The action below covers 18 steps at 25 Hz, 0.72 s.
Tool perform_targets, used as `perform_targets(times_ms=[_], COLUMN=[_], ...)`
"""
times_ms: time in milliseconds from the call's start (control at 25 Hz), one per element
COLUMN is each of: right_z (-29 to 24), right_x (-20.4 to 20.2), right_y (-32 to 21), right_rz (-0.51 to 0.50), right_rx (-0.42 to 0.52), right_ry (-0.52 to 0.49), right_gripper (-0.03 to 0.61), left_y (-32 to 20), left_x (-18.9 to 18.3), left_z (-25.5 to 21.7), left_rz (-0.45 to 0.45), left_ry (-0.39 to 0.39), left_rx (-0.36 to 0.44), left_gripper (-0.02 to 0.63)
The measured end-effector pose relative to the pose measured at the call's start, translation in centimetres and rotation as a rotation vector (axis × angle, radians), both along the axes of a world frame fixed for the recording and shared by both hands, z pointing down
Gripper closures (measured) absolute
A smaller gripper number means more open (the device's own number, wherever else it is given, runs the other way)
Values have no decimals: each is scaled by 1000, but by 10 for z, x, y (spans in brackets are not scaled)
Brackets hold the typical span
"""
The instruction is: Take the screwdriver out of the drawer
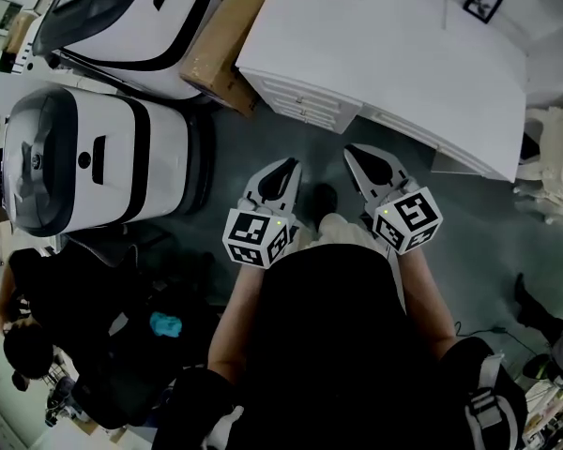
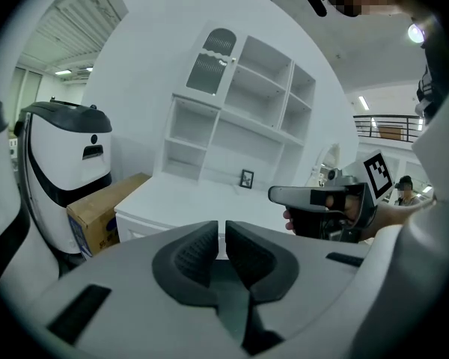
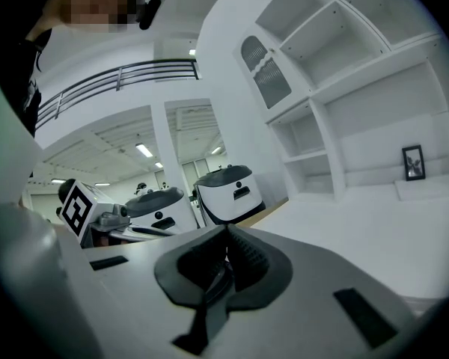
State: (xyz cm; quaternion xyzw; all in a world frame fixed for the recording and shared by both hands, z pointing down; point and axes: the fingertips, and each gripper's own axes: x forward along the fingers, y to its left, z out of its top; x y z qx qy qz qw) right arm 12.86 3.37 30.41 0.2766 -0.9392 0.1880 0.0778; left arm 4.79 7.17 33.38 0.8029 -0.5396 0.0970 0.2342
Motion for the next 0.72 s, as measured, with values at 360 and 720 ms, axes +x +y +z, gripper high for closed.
perform_targets(times_ms=[360,720], right_z=[24,45], right_x=[-5,-17], right_y=[-18,-38], right_rz=[-25,40], right_rx=[-58,-94], right_ry=[23,63], right_gripper=[561,561], left_y=[-26,-67], left_x=[-6,-31], left_z=[33,88], left_rz=[-26,20], left_ry=[-6,-8], left_rx=[-55,-115], left_gripper=[570,518])
